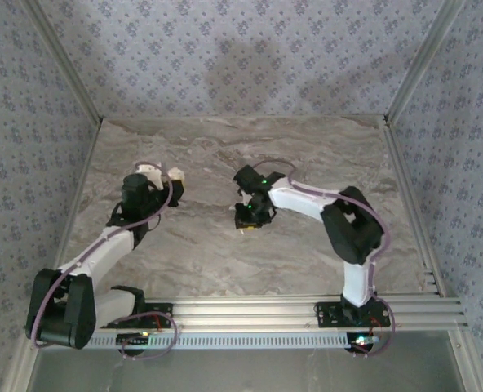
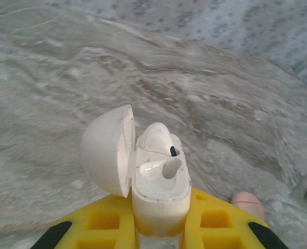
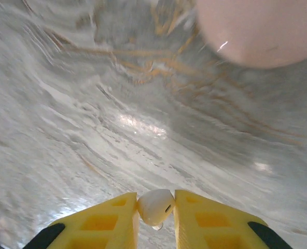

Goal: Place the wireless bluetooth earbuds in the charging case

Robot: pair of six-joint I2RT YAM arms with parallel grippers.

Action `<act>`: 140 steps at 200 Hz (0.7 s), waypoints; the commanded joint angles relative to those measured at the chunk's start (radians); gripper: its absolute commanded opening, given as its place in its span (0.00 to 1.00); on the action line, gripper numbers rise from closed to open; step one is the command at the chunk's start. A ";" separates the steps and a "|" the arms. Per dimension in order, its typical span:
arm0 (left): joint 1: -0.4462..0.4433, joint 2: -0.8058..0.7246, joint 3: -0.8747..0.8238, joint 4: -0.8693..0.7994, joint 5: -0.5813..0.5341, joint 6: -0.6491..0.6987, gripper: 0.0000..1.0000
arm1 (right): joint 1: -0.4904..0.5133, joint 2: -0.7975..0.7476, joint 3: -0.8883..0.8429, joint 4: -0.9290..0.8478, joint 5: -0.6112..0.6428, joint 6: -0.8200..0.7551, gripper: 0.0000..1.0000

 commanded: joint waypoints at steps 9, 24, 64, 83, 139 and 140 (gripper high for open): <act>-0.093 0.023 -0.037 0.252 0.023 0.071 0.16 | -0.042 -0.172 -0.084 0.214 0.025 0.063 0.24; -0.144 0.040 -0.046 0.328 0.017 0.101 0.16 | -0.061 -0.246 -0.121 0.244 0.037 0.054 0.24; -0.252 0.102 -0.044 0.488 0.001 0.174 0.16 | -0.091 -0.430 -0.133 0.287 0.068 -0.005 0.24; -0.294 0.136 -0.032 0.556 0.012 0.204 0.16 | -0.093 -0.492 -0.133 0.318 0.079 -0.018 0.24; -0.358 0.226 0.014 0.687 0.078 0.248 0.15 | -0.062 -0.543 -0.088 0.370 0.062 -0.071 0.23; -0.360 0.226 0.015 0.687 0.079 0.249 0.15 | -0.062 -0.542 -0.080 0.371 0.063 -0.071 0.23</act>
